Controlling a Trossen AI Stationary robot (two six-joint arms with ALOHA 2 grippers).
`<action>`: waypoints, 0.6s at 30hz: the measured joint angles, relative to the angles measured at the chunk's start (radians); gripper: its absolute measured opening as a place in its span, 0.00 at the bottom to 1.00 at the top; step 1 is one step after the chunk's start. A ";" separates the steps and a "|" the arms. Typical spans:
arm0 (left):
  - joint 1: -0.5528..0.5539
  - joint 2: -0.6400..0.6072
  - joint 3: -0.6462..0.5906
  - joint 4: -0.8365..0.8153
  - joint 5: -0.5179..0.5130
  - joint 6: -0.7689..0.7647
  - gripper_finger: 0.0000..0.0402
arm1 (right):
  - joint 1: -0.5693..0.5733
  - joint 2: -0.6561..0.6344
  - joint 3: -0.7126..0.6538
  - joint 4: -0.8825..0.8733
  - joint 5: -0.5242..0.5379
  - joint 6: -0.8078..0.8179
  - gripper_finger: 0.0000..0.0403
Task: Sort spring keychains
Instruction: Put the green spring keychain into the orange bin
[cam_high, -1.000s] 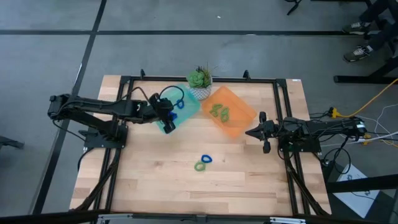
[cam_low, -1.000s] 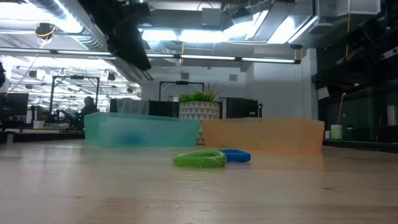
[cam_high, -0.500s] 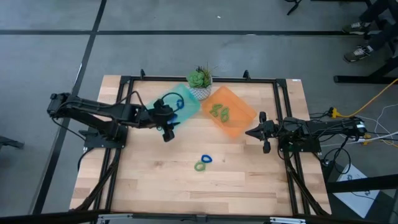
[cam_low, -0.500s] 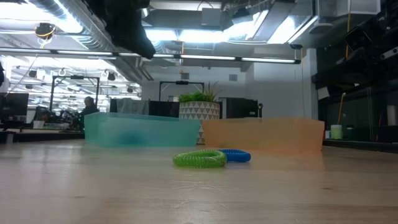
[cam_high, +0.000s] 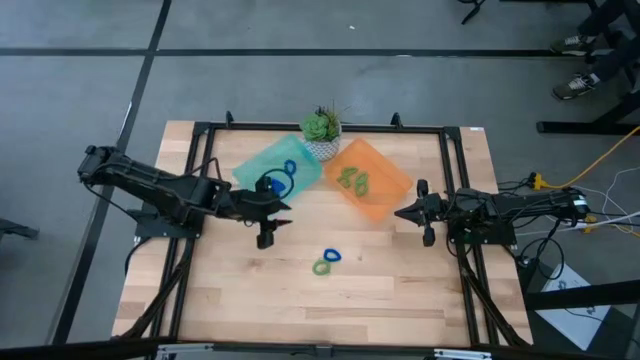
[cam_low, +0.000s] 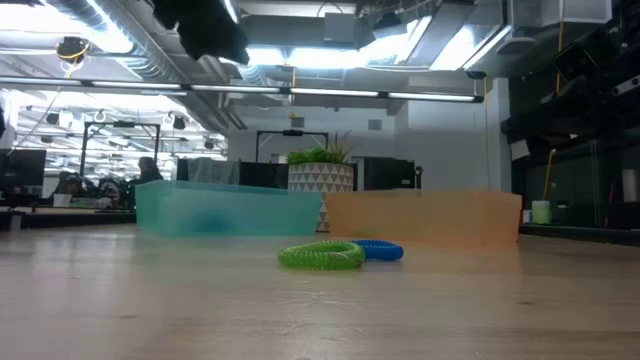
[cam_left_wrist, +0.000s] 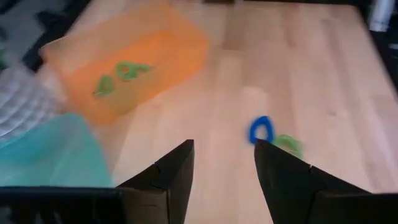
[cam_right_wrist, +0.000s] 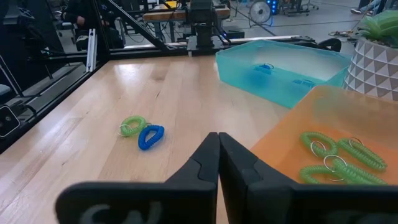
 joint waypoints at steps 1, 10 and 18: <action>-0.010 0.001 0.000 0.005 0.018 0.012 0.41 | 0.000 0.000 0.000 0.000 0.000 0.000 0.02; -0.066 0.102 0.000 0.103 0.070 0.065 0.39 | 0.000 0.000 0.000 0.000 0.000 0.000 0.02; -0.055 0.306 0.000 0.236 0.094 0.139 0.40 | 0.000 0.000 0.000 0.000 0.000 0.000 0.02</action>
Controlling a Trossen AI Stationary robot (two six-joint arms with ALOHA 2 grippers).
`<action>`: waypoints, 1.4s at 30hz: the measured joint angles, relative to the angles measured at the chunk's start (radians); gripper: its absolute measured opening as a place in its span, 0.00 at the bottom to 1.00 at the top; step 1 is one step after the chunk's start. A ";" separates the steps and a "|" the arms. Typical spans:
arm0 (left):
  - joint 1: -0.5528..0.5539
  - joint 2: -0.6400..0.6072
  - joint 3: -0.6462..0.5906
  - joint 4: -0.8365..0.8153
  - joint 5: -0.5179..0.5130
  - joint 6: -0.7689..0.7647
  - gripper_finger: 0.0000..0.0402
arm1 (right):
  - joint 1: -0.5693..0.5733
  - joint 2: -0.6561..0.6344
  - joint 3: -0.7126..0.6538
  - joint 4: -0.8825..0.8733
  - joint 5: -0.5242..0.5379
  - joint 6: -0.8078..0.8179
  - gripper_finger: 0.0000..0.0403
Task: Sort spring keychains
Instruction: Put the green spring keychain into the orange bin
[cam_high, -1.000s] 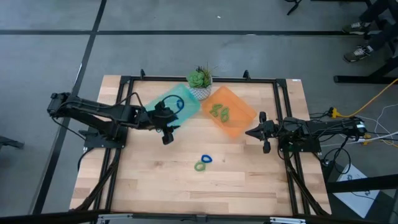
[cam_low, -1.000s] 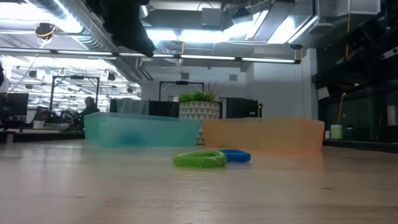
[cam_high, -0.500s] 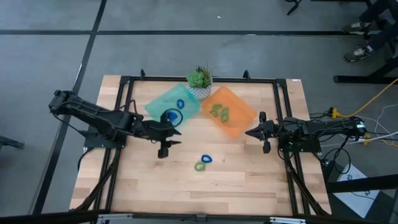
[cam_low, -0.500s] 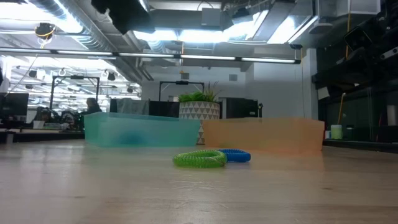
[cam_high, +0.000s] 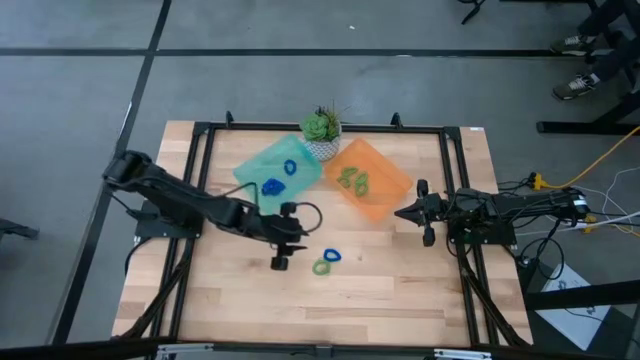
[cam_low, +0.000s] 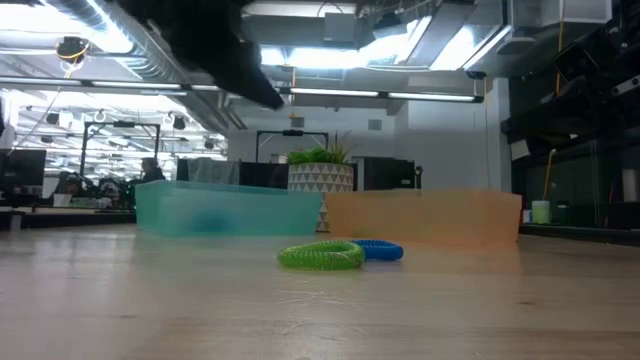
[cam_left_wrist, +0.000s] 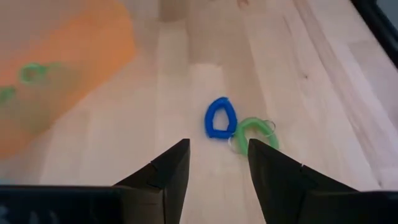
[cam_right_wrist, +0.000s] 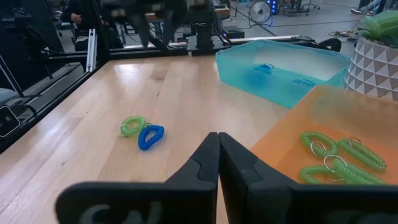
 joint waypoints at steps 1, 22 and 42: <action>0.003 0.027 0.000 0.028 0.014 0.010 0.40 | 0.000 0.000 0.000 0.000 0.000 0.000 0.02; 0.005 0.156 0.066 0.058 0.070 -0.004 0.40 | 0.000 0.000 0.000 0.000 0.000 0.000 0.02; 0.005 0.328 0.067 0.099 0.075 -0.103 0.40 | 0.000 0.000 0.000 0.000 0.000 0.000 0.02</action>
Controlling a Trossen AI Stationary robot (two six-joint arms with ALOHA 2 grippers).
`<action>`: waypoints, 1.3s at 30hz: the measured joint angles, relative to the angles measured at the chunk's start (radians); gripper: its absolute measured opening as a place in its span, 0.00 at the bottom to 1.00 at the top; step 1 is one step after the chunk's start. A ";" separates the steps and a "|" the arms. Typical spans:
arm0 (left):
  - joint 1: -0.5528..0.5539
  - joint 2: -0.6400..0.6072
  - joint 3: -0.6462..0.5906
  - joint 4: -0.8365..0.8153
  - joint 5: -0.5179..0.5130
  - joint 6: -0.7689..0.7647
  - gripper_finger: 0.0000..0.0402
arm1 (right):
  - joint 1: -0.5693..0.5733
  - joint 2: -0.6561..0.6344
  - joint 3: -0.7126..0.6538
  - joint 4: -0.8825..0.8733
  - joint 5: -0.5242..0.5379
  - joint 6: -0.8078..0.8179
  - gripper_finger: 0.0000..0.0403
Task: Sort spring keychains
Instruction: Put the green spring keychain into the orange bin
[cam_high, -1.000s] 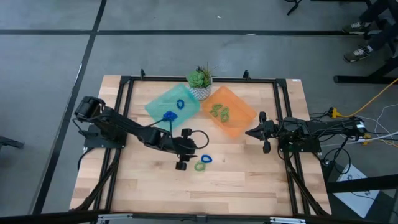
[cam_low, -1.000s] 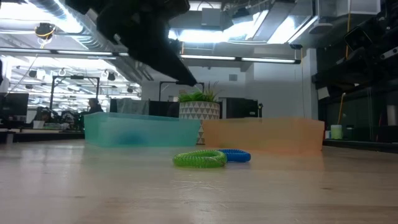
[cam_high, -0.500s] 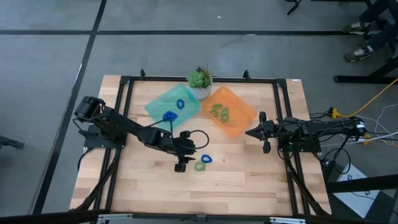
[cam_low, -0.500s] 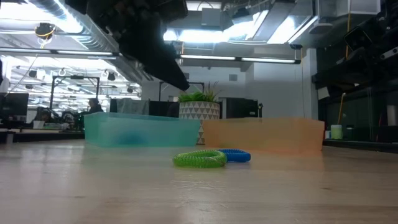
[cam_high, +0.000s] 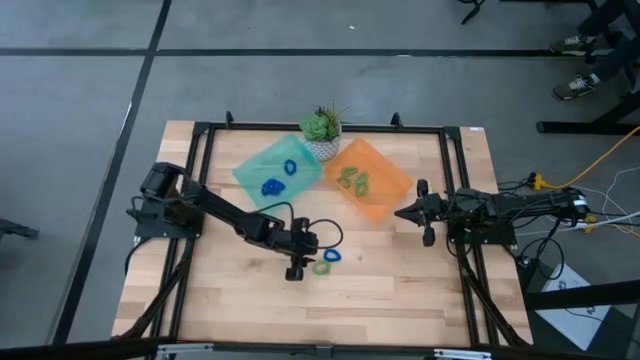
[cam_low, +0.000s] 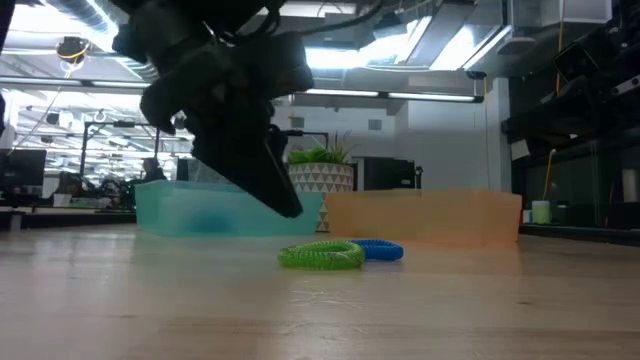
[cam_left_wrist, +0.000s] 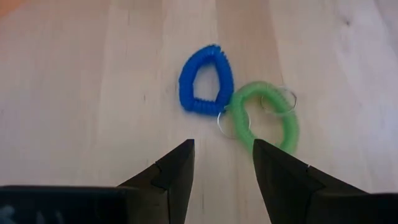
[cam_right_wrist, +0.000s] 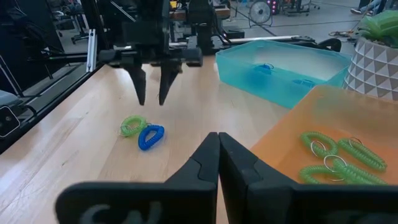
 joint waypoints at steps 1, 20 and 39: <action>0.000 0.009 0.000 0.017 0.002 0.000 0.40 | 0.000 0.000 0.000 0.000 0.000 0.000 0.02; -0.002 0.140 0.002 0.179 0.048 -0.107 0.39 | 0.000 0.000 0.000 0.000 0.000 0.000 0.02; -0.026 0.138 0.000 0.168 0.003 -0.039 0.03 | 0.000 0.000 0.000 0.000 0.000 0.000 0.02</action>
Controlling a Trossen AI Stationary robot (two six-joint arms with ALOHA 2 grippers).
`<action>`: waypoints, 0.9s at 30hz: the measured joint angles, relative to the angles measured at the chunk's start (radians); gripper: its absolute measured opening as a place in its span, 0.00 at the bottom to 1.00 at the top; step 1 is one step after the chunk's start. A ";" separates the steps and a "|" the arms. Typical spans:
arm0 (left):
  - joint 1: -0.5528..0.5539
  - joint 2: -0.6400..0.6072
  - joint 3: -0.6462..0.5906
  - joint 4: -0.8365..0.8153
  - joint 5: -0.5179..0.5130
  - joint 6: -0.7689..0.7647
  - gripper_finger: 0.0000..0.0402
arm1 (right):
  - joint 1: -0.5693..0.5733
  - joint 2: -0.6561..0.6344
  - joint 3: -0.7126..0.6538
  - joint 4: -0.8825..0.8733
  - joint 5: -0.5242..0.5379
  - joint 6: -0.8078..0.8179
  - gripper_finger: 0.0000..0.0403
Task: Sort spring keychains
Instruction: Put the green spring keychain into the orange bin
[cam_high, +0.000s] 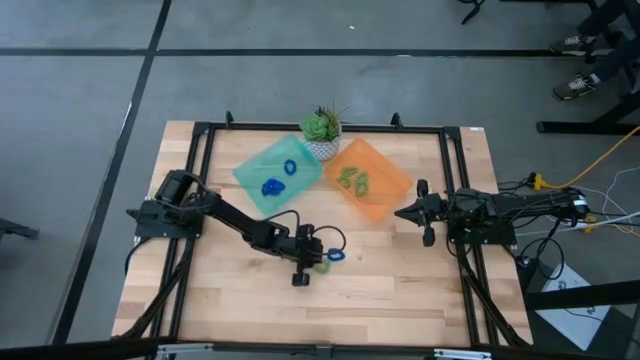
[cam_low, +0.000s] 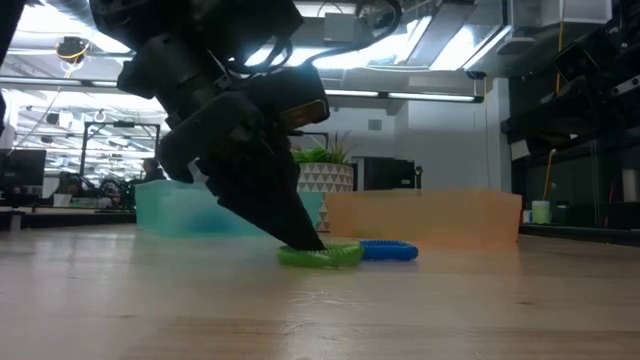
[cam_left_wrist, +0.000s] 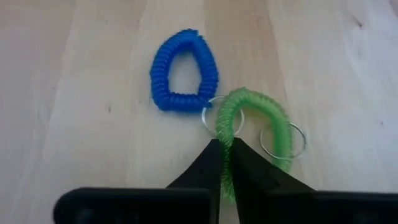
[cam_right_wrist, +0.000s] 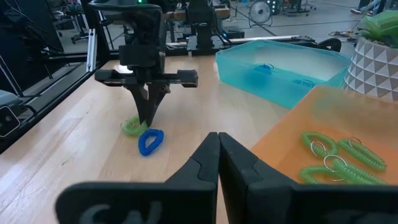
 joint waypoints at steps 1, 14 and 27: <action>-0.003 0.000 0.000 0.000 0.001 0.000 0.04 | 0.000 0.000 0.000 0.000 0.000 0.000 0.02; -0.028 -0.173 -0.005 -0.066 0.002 0.032 0.04 | 0.000 0.000 0.000 0.000 0.000 0.000 0.02; -0.054 -0.309 -0.003 -0.053 -0.143 0.059 0.05 | 0.000 0.000 0.000 0.000 0.000 0.000 0.02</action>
